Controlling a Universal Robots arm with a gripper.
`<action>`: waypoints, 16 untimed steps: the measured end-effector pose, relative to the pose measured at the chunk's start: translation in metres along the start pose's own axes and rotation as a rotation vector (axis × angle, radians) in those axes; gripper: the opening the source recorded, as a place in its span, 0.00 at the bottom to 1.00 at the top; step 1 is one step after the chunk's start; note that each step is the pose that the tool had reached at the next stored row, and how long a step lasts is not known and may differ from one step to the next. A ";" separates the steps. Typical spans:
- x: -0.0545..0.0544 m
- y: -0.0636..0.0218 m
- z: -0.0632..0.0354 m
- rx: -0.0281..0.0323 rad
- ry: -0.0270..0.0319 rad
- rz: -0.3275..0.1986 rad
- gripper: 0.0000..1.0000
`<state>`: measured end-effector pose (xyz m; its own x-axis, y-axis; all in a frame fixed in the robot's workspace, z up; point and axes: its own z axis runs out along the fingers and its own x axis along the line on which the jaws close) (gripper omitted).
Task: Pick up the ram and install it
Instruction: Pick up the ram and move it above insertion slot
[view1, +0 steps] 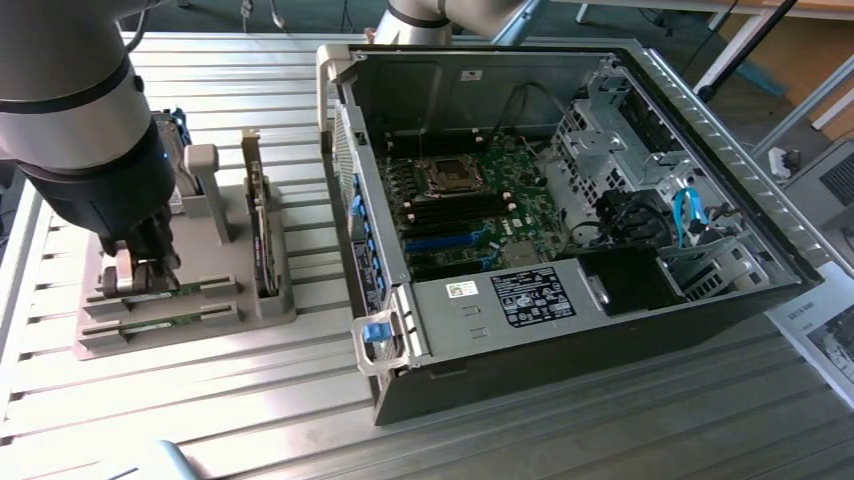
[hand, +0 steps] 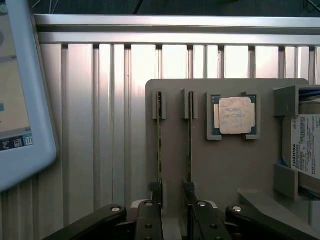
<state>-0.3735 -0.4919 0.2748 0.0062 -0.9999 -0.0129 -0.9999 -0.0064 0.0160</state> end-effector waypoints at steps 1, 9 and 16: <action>0.000 0.0000 0.0006 -0.0001 0.0001 0.000 0.30; 0.001 -0.0001 0.0028 0.0004 -0.0010 0.000 0.30; 0.001 -0.0002 0.0093 0.0001 -0.0038 0.000 0.30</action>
<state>-0.3735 -0.4929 0.2655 0.0062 -0.9998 -0.0167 -0.9999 -0.0065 0.0159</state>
